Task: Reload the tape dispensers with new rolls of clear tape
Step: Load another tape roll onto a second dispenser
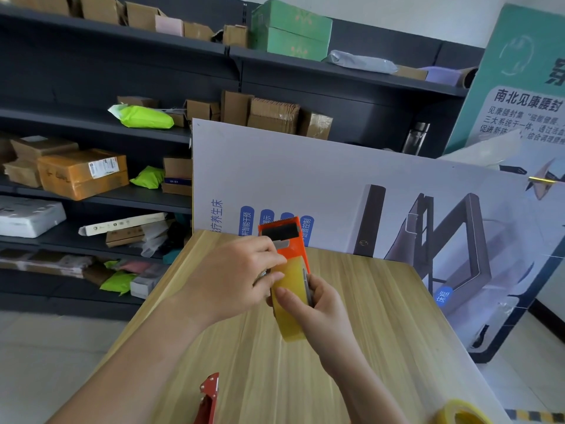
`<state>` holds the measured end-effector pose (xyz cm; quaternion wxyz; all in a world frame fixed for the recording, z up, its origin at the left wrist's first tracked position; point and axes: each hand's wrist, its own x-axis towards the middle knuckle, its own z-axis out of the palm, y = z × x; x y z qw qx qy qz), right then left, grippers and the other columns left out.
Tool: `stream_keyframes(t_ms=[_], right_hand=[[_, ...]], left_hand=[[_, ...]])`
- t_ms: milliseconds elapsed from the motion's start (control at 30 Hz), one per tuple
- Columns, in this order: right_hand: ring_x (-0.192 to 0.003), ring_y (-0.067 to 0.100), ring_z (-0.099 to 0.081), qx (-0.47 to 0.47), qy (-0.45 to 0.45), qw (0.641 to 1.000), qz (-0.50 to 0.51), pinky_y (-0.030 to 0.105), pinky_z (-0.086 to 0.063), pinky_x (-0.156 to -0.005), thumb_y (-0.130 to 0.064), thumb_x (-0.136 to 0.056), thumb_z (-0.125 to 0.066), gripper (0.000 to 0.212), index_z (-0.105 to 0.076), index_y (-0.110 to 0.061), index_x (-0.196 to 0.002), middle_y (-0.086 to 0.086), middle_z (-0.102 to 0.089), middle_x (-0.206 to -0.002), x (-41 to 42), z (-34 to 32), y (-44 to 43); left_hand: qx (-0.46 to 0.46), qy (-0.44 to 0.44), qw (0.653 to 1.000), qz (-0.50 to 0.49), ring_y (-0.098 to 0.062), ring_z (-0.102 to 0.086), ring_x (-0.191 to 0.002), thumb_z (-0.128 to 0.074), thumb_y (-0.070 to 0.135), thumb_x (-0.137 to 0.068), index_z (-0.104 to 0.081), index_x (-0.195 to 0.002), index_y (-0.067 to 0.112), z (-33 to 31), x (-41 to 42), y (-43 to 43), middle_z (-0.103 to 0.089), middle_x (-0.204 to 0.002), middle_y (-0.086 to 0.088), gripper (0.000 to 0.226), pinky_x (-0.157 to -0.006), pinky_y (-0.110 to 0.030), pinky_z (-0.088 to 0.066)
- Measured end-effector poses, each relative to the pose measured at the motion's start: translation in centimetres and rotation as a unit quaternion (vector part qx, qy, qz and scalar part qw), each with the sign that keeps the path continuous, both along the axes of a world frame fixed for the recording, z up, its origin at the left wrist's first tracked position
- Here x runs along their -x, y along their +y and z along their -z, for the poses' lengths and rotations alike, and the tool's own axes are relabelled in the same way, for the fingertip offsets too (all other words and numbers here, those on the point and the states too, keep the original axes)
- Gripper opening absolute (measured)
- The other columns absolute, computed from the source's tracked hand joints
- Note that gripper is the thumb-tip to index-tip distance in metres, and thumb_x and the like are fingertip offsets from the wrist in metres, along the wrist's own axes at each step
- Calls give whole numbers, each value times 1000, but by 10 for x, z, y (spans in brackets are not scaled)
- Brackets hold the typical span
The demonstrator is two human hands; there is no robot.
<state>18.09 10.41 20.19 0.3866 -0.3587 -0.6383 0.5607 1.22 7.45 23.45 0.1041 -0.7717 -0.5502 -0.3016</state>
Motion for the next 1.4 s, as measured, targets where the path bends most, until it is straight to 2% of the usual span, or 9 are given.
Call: stream_keyframes(t_ms=[233, 433, 633, 767, 967, 1033, 1167, 1267, 1400], right_hand=[[-88, 15, -72, 3, -15, 1000, 5, 23, -55, -69, -34, -79, -77, 39, -62, -16, -110, 4, -75, -98, 1, 3, 1], [-87, 15, -72, -7, -22, 1000, -1, 20, -54, -66, -26, -83, -74, 27, -63, -20, -106, 3, -75, -96, 1, 0, 3], [-83, 15, -72, -16, -28, 999, 4, 19, -54, -65, -25, -82, -74, 19, -65, -21, -99, 2, -74, -92, 1, -2, 4], [-82, 13, -71, -13, -35, 999, 2, 20, -54, -65, -27, -82, -75, 22, -65, -20, -101, 1, -74, -91, 0, -4, 5], [-86, 13, -73, 1, -50, 999, -1, 21, -55, -68, -27, -82, -74, 27, -62, -22, -106, -1, -75, -95, -2, -4, 7], [-87, 13, -72, -1, -56, 998, 1, 22, -55, -68, -27, -81, -75, 26, -62, -25, -104, -1, -74, -96, -1, -4, 8], [-84, 16, -73, 2, -47, 999, 0, 25, -58, -70, -21, -81, -75, 21, -63, -25, -98, -1, -74, -90, -1, -4, 9], [-77, 20, -74, 22, -31, 999, -16, 23, -56, -63, -13, -82, -73, 22, -63, -14, -101, 1, -73, -86, -2, -8, 9], [-69, 30, -73, 51, -26, 998, -27, 28, -56, -57, -21, -72, -65, 31, -63, -4, -98, 22, -70, -87, -1, -15, 9]], left_hand=[[-3, 57, 998, -3, -9, -61, -73, -57, 27, -82, -71, -80, 21, -4, -1, 0, -66, -78, 9, 15, -61, -20, -50], [-23, -15, 999, -47, -3, -42, -60, -66, 13, -85, -58, -85, 17, 1, -9, 3, -59, -72, 8, 9, -58, -3, -18], [11, -44, 999, -4, -4, -49, -68, -52, 20, -84, -68, -90, 16, 7, -4, 7, -62, -87, 5, 17, -63, -7, -32], [16, -52, 999, 0, -7, -59, -75, -60, 29, -83, -72, -85, 16, 6, -4, 10, -66, -86, 6, 17, -66, -15, -44], [12, -55, 998, 8, -5, -59, -73, -68, 18, -85, -68, -95, 17, 5, -2, 13, -64, -84, 7, 10, -68, -10, -40], [13, -64, 998, 0, -1, -54, -69, -70, 14, -84, -61, -103, 20, 3, -1, 13, -61, -79, 11, 21, -66, -5, -36], [-22, -23, 999, -18, -12, -61, -74, -63, 20, -85, -69, -88, 17, -2, -2, 13, -65, -79, 7, 8, -62, -22, -51], [-59, 55, 995, -51, -18, -58, -70, -71, 16, -79, -68, -75, 17, -9, -5, 12, -61, -72, 4, 6, -51, -26, -48], [-99, 100, 989, -49, -21, -53, -73, -75, 5, -72, -65, -70, 13, -22, -10, 20, -56, -76, -1, 13, -53, -35, -46]])
